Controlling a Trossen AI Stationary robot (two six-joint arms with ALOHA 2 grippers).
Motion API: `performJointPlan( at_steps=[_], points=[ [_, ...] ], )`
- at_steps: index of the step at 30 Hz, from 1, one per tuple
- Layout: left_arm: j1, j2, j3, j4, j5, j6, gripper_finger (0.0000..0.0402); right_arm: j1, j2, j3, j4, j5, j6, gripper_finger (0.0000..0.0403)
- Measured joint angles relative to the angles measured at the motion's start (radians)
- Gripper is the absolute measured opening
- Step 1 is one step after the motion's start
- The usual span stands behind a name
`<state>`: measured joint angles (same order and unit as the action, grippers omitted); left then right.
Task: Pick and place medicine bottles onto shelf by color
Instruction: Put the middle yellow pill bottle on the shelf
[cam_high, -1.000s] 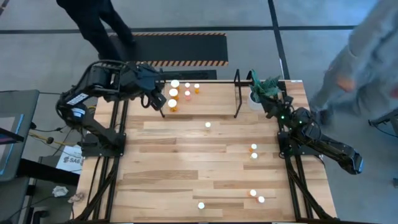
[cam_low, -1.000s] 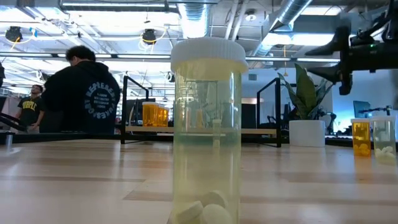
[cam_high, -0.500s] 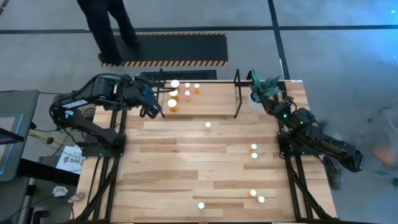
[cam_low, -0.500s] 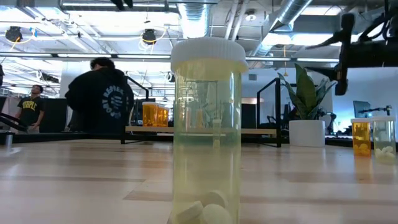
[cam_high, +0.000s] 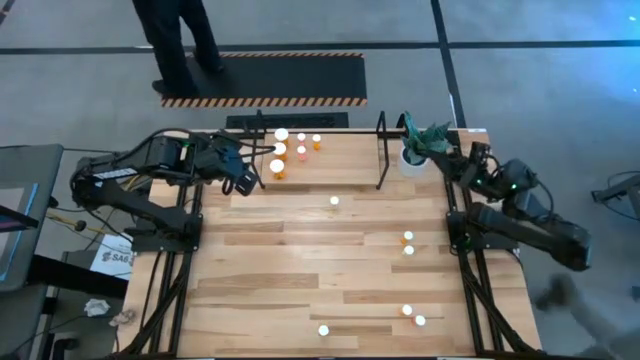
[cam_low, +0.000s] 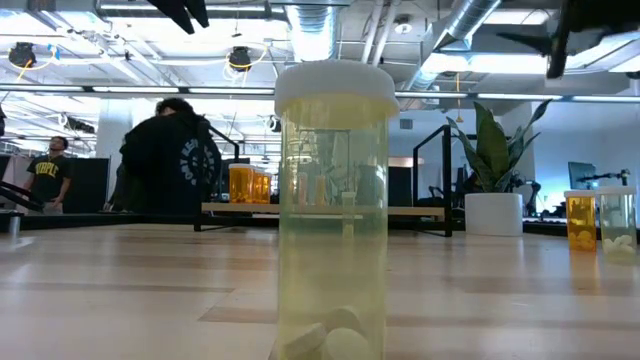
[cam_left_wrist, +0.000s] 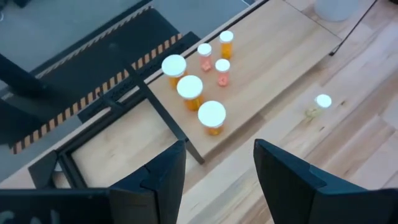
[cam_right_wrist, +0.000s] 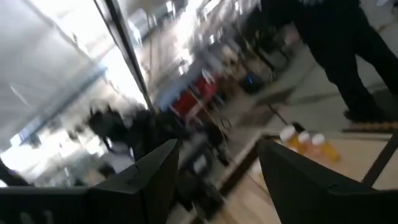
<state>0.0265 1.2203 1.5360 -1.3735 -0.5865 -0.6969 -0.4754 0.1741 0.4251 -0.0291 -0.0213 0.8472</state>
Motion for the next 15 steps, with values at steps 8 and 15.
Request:
performJointPlan(
  at_steps=[8, 15],
  points=[
    [0.000, 0.000, -0.001, 0.000, 0.003, 0.033, 0.0178, 0.157, 0.392, 0.278, -0.209, -0.012, -0.154, 0.0249],
    [0.000, 0.000, -0.001, -0.007, 0.002, 0.128, 0.0178, 0.258, 0.690, 0.541, -0.402, -0.002, -0.197, 0.0249]
  ],
)
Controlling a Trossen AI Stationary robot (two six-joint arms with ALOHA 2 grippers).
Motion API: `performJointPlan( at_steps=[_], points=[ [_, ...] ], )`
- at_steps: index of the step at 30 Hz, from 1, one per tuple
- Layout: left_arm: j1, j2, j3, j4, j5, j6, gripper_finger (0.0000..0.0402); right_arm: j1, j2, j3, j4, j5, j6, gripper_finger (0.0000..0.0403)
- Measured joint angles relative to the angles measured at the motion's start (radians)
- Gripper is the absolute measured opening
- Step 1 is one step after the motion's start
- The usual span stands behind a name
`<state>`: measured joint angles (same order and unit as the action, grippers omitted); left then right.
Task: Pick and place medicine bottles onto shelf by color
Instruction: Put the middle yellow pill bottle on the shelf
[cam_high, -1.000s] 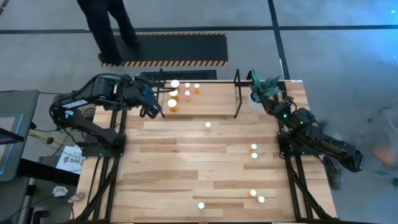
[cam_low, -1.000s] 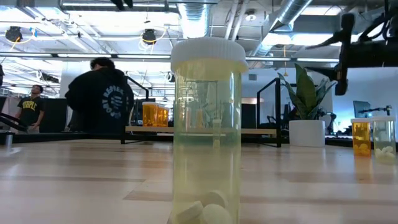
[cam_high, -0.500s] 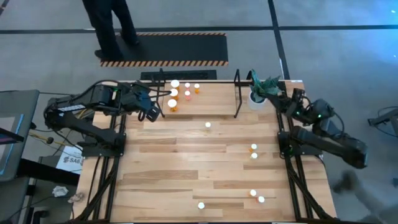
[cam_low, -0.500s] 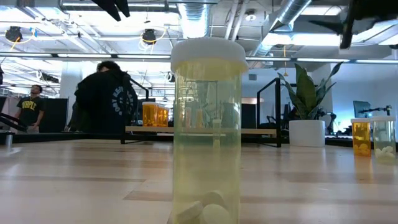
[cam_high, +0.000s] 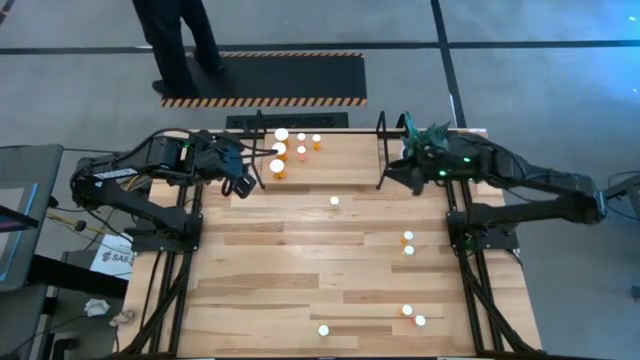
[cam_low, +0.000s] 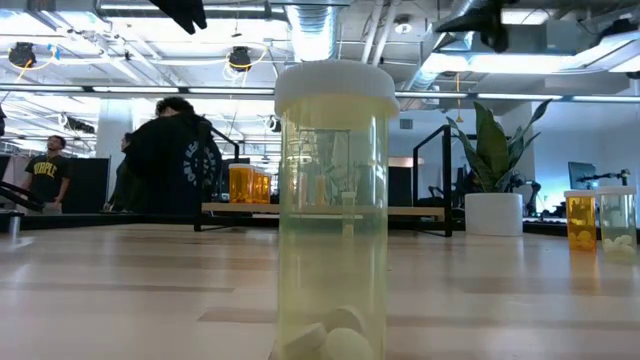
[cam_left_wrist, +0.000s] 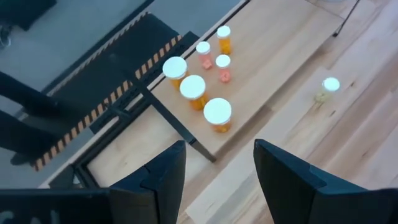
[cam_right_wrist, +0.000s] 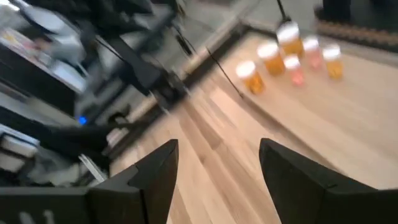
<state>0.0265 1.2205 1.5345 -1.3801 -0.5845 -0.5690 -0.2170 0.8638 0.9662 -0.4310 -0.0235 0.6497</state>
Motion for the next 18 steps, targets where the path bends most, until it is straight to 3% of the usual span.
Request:
performJointPlan(
  at_steps=[10, 18],
  points=[
    [0.000, 0.000, 0.000, -0.052, 0.031, 0.053, 0.0178, 0.014, 0.382, 0.274, -0.238, -0.026, 0.182, 0.0249],
    [0.001, -0.010, 0.000, -0.156, -0.002, 0.065, 0.0178, 0.041, 0.609, 0.389, -0.327, -0.059, 0.256, 0.0249]
  ],
)
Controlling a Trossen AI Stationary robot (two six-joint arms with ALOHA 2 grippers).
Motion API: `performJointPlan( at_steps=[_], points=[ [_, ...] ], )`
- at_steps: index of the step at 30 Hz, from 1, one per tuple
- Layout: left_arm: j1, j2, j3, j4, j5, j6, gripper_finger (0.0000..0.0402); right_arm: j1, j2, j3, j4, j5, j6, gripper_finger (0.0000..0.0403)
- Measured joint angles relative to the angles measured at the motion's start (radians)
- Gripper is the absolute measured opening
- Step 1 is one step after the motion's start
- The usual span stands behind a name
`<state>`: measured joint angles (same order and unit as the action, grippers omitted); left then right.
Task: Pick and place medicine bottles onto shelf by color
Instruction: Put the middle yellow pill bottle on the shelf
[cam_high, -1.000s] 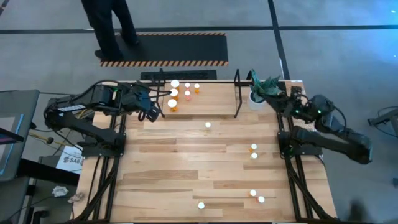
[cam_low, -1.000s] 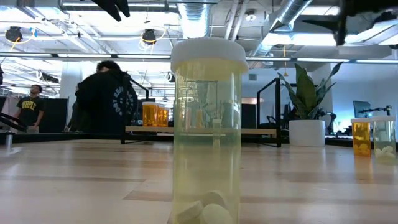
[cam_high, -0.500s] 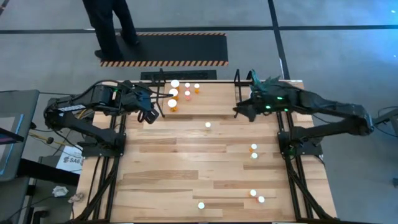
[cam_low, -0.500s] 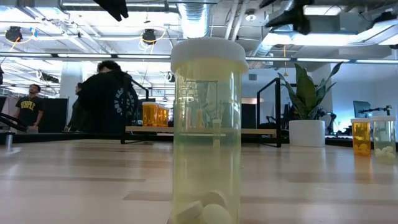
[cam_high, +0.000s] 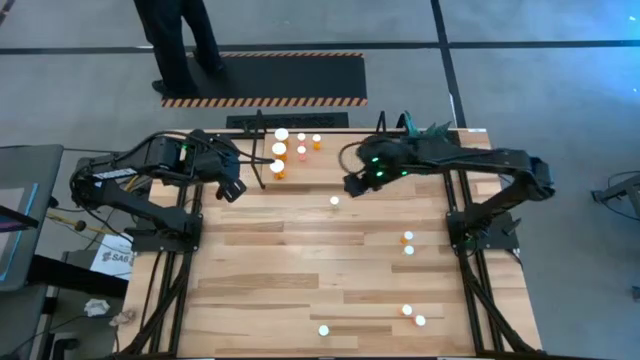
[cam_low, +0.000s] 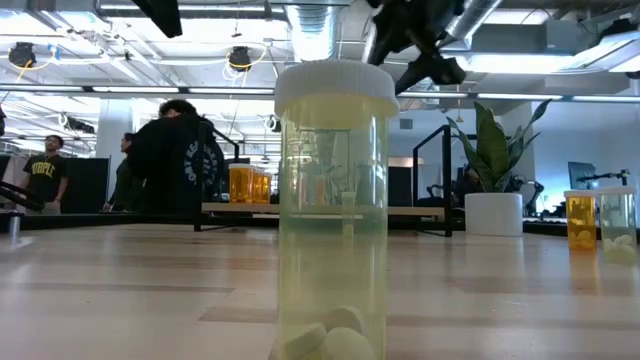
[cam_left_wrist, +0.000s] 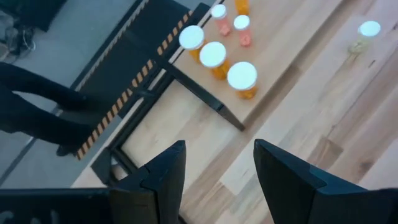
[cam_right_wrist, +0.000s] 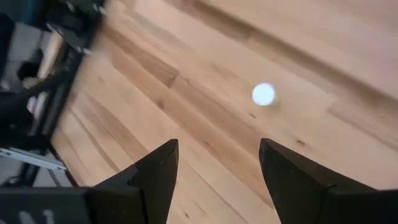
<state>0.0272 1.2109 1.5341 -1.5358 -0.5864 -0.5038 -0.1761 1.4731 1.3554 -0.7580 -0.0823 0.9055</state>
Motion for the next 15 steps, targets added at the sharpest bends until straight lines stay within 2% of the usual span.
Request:
performJointPlan(
  at_steps=[5, 15],
  points=[
    [0.000, -0.029, 0.000, 0.006, -0.005, 0.040, 0.0178, 0.039, 0.126, 0.058, -0.001, -0.001, -0.014, 0.0249],
    [0.000, -0.117, 0.000, 0.023, -0.002, 0.054, 0.0178, 0.065, 0.340, 0.119, -0.014, 0.002, -0.172, 0.0249]
  ],
)
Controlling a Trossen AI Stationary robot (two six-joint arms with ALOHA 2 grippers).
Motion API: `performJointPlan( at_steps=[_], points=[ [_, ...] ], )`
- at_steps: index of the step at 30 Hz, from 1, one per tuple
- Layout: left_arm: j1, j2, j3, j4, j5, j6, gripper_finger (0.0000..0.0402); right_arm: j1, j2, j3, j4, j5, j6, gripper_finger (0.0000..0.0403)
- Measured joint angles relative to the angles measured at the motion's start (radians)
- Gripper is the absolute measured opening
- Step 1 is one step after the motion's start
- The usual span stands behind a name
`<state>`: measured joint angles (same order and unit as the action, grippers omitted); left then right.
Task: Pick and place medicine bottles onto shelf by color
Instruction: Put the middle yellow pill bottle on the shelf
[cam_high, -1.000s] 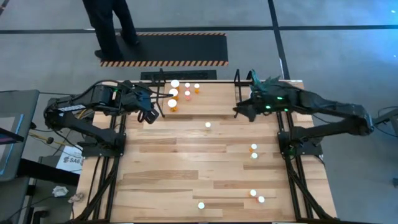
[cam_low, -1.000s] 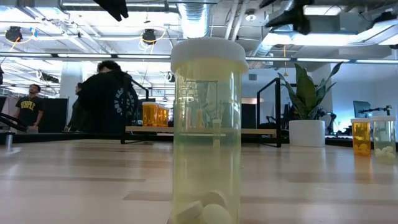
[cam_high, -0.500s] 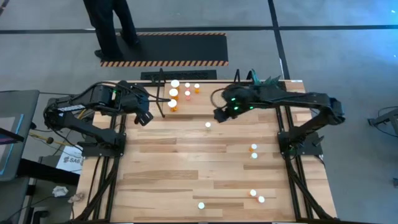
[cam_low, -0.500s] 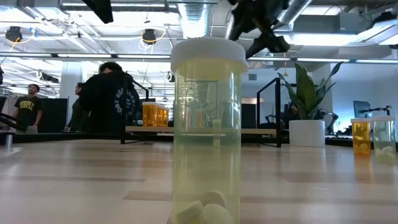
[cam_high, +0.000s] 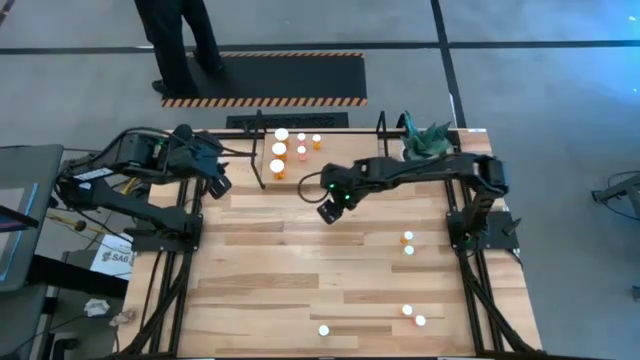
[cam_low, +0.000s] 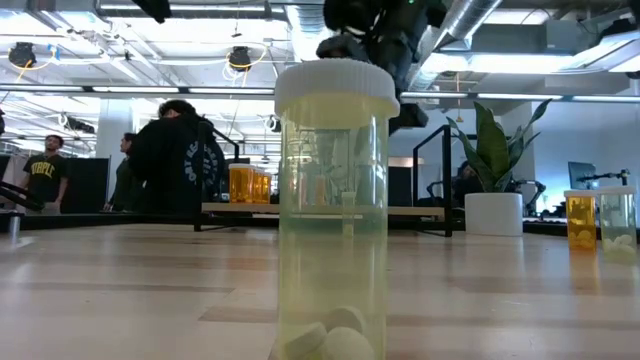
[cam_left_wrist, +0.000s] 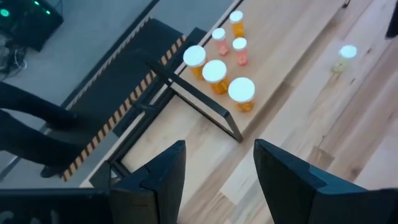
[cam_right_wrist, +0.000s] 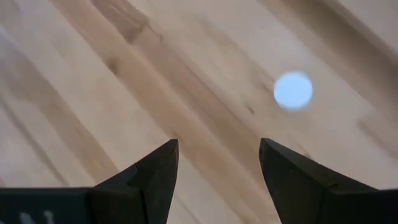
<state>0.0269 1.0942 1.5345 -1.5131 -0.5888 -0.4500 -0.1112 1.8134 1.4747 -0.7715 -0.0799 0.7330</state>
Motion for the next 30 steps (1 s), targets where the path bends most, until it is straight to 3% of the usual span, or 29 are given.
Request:
performJointPlan(
  at_steps=[7, 30],
  points=[
    [0.000, -0.030, 0.000, 0.001, 0.001, -0.015, 0.0178, -0.019, 0.049, 0.019, -0.040, 0.102, -0.034, 0.0249],
    [0.000, -0.025, 0.000, 0.000, 0.002, -0.025, 0.0178, -0.065, 0.181, 0.018, 0.024, 0.110, -0.129, 0.0249]
  ],
)
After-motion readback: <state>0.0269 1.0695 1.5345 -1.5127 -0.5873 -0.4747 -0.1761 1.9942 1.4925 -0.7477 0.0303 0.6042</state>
